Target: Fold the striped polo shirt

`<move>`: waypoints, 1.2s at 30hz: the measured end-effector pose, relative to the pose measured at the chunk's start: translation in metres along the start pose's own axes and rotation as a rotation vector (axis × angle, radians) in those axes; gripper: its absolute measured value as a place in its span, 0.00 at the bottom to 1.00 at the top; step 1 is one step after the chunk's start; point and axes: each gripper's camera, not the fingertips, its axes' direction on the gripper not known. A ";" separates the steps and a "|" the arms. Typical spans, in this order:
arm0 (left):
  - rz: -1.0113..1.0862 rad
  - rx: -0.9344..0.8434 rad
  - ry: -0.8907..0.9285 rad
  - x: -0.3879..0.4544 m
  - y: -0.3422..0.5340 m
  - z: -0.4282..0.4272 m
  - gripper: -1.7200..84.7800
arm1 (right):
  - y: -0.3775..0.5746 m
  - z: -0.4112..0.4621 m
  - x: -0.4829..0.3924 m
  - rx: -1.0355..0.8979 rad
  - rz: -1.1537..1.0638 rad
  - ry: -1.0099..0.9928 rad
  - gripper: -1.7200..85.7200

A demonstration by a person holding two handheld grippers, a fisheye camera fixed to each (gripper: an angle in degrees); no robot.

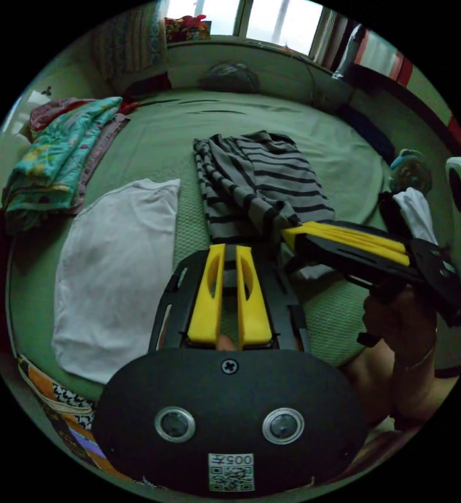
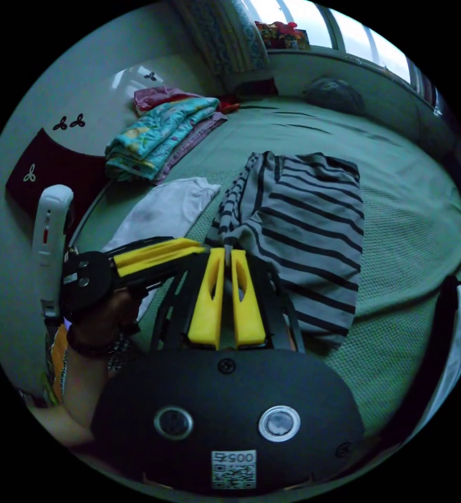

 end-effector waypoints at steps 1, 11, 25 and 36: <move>0.037 0.008 -0.001 0.004 0.002 -0.003 0.09 | -0.001 -0.003 0.004 0.005 0.011 0.004 0.00; 0.165 0.078 0.056 0.014 0.023 -0.023 0.13 | -0.008 -0.019 0.040 -0.005 0.121 -0.025 0.00; 0.144 0.021 0.106 0.000 0.014 -0.011 0.04 | -0.010 -0.036 0.042 -0.036 0.021 -0.106 0.05; 0.222 0.030 0.069 0.004 0.022 -0.013 0.03 | -0.014 -0.050 0.060 0.007 0.041 -0.090 0.16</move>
